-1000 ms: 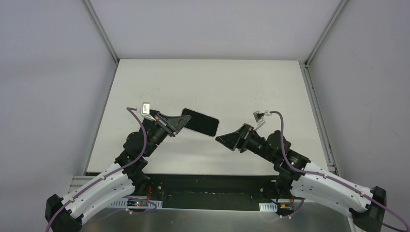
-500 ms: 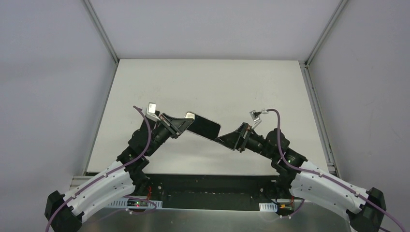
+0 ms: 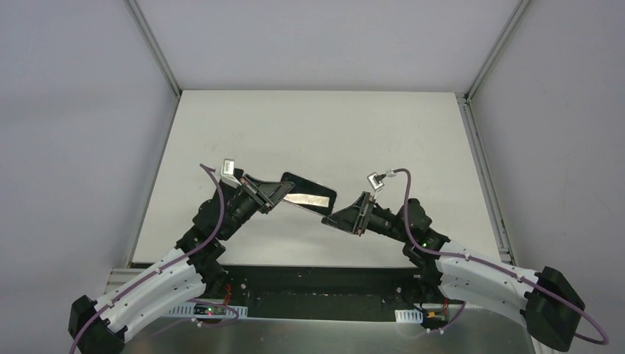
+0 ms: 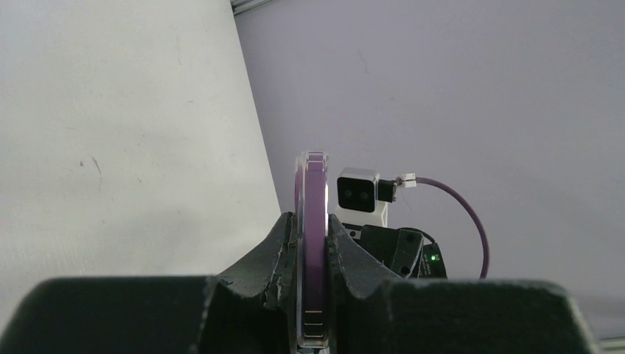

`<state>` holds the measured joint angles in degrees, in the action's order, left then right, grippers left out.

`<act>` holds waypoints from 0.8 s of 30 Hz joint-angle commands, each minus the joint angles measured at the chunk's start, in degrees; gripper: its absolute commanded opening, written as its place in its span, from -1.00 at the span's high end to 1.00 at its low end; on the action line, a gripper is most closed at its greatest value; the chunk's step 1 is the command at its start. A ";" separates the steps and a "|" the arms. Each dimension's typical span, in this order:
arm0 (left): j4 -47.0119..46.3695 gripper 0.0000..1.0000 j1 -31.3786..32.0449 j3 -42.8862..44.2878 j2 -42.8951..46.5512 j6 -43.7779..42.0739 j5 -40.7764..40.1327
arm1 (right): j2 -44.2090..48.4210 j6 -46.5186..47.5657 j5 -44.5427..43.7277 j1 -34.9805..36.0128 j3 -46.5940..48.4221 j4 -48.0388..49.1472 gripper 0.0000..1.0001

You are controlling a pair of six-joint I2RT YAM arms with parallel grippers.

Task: Take the phone out of the phone case
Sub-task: Remove the phone case from the phone.

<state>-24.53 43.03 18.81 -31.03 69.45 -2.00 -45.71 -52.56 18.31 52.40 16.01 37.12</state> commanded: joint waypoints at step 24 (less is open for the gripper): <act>-6.05 1.00 -0.40 -0.07 6.05 7.76 -2.46 | -13.40 -6.67 -3.29 0.41 -1.53 32.75 0.28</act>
<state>-24.23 43.03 17.85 -26.61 74.70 -3.64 -58.50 -58.72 15.25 52.42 13.47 63.35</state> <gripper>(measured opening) 0.141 0.367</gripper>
